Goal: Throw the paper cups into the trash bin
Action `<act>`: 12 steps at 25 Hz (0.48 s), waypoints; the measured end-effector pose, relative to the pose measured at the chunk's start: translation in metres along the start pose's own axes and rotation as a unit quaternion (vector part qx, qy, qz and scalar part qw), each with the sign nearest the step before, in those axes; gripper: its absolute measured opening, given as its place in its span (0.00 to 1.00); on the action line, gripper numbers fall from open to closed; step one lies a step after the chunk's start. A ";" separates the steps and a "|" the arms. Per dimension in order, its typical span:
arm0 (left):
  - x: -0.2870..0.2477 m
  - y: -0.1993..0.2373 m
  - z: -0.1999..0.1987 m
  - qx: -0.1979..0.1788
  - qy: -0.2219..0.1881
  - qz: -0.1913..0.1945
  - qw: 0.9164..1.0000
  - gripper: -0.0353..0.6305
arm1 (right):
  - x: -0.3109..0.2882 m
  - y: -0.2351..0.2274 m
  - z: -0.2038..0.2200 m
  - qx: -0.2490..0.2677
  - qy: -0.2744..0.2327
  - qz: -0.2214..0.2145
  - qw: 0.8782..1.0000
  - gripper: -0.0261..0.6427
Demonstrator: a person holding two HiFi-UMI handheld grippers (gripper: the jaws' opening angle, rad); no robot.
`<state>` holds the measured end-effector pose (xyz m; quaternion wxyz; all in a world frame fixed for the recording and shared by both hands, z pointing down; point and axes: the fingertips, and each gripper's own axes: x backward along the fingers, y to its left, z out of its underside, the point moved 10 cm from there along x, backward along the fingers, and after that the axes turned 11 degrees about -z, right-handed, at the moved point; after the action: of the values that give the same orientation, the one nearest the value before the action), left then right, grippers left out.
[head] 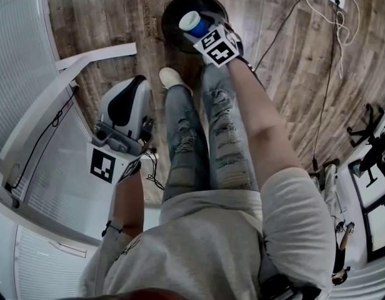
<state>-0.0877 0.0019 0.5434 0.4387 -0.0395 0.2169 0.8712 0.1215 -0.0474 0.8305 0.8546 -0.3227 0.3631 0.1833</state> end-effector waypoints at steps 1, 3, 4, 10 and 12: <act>0.000 0.000 -0.001 0.000 -0.001 0.000 1.000 0.04 | 0.000 0.000 -0.001 -0.001 0.000 0.001 1.000 0.48; 0.001 0.000 -0.001 -0.001 -0.004 0.001 1.000 0.04 | 0.001 0.000 -0.003 -0.002 -0.001 0.004 1.000 0.48; 0.001 0.000 -0.001 -0.001 -0.005 0.000 1.000 0.04 | 0.001 0.000 -0.004 -0.003 -0.002 0.004 1.000 0.48; 0.002 -0.005 -0.004 -0.002 -0.010 0.002 1.000 0.04 | 0.007 0.000 -0.006 -0.008 -0.007 0.009 1.000 0.48; 0.001 -0.007 -0.006 -0.004 -0.007 0.003 1.000 0.04 | 0.012 0.000 -0.007 -0.008 -0.009 0.011 1.000 0.48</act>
<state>-0.0838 0.0041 0.5351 0.4377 -0.0341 0.2102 0.8735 0.1258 -0.0512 0.8174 0.8530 -0.3239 0.3577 0.1989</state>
